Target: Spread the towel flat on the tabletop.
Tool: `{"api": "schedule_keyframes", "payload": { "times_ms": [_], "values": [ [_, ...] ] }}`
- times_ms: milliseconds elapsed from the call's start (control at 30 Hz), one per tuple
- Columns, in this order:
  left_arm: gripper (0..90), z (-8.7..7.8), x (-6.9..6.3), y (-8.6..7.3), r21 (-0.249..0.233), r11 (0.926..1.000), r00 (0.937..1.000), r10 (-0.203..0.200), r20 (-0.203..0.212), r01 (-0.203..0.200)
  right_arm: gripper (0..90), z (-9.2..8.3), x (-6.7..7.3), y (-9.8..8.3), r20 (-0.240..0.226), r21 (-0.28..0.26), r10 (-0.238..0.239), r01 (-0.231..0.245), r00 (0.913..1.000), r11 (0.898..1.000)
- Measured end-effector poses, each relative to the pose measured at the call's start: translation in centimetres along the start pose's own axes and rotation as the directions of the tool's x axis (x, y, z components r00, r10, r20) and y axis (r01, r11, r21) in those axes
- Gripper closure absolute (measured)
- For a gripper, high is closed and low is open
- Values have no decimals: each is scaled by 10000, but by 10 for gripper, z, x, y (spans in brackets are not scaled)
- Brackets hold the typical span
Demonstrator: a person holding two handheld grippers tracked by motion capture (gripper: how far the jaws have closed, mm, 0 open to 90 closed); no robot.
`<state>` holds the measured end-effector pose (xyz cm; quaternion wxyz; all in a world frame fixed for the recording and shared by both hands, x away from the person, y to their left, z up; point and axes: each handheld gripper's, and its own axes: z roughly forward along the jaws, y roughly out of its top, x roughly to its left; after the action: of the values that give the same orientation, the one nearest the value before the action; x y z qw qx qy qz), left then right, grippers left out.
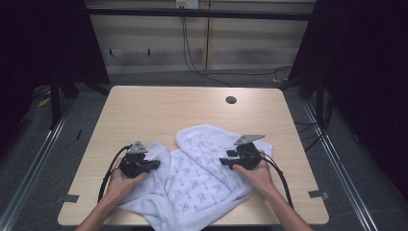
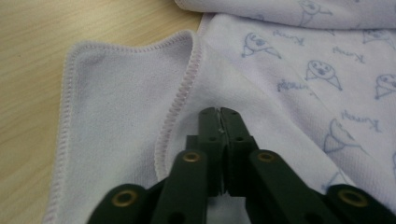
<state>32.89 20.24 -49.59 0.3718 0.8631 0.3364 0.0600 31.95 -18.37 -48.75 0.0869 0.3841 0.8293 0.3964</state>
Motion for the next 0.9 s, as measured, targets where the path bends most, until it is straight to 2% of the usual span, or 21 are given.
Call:
{"api": "schedule_keyframes", "payload": {
  "times_ms": [33, 133, 233, 267, 300, 333, 367, 400, 433, 467, 500, 533, 567, 600, 667, 733, 800, 867, 900],
  "values": [
    [900, -2, -2, -1, 43, 10000, 9998, 52, -167, -52, 498, 0, 5, 1, -226, 85, -87, 89, 9997, 9999],
    [900, -6, -1, -5, 49, 9998, 9998, -211, -16, 211, 482, -5, 25, -1, -891, 7, -431, 433, 9951, 9991],
    [900, -12, 0, -11, 57, 9995, 9995, -314, 17, 314, 472, -7, 43, -8, -703, 502, -901, 937, 9935, 9943],
    [900, -13, 0, -13, 0, 9993, 9993, -383, 23, 383, 498, -7, 44, -12, -326, 617, -1039, 1058, 9941, 9925],
    [900, -15, 0, -15, -35, 9990, 9990, -452, 20, 452, 604, -5, 44, -15, -57, 739, -1036, 1038, 9946, 9919],
    [900, -16, 0, -16, -62, 9983, 9983, -573, 67, 574, 709, -3, 41, -18, 125, 814, -1038, 1024, 9945, 9914],
    [900, -17, 0, -17, 17, 9984, 9984, -559, -8, 559, 735, -2, 37, -20, 342, 837, -902, 870, 9953, 9927],
    [900, -18, -1, -18, 20, 9984, 9983, -571, -82, 571, 843, -1, 27, -19, 433, 760, -474, 440, 9979, 9961],
    [900, -20, -1, -19, 35, 9981, 9981, -614, -71, 614, 843, -1, 27, -19, 433, 760, -474, 440, 9979, 9961],
    [900, -20, -2, -20, 5, 9977, 9976, -684, -69, 684, 858, -1, 23, -17, 1123, 851, -680, 586, 9913, 9946],
    [900, -21, -1, -21, -35, 9969, 9969, -790, -59, 790, 858, -1, 16, -17, 1522, 918, -746, 611, 9855, 9939],
    [900, -21, -1, -23, -77, 9954, 9953, -958, 119, 959, 858, -1, 6, -17, 1343, 712, -257, 163, 9906, 9973],
    [900, -22, -1, -23, -75, 9944, 9939, -1046, 351, 1050, 859, -1, -4, -16, 1354, 583, 167, -248, 9906, 9980],
    [900, -22, -2, -24, -7, 9946, 9933, -1034, 519, 1036, 858, -1, -11, -15, 1674, 518, 242, -333, 9856, 9981],
    [900, -21, -7, -24, 68, 9932, 9874, -1163, 1075, 1163, 857, 1, -25, -11, 1941, 457, 400, -498, 9802, 9977],
    [900, -21, -17, -25, 112, 9959, 9866, -902, 1360, 895, 854, 4, -37, -6, 2331, 440, 497, -616, 9712, 9971],
    [900, -20, -27, -25, 255, 9972, 9821, -738, 1735, 704, 852, 8, -52, -1, 2488, 263, 768, -860, 9655, 9959],
    [900, -18, -38, -26, 338, 9981, 9741, -582, 2186, 520, 831, 12, -63, 4, 2770, 192, 919, -1012, 9565, 9947],
    [900, -18, -42, -27, 371, 9987, 9744, -430, 2208, 356, 795, 14, -66, 7, 2850, 167, 1004, -1096, 9533, 9938]
  ]
}}
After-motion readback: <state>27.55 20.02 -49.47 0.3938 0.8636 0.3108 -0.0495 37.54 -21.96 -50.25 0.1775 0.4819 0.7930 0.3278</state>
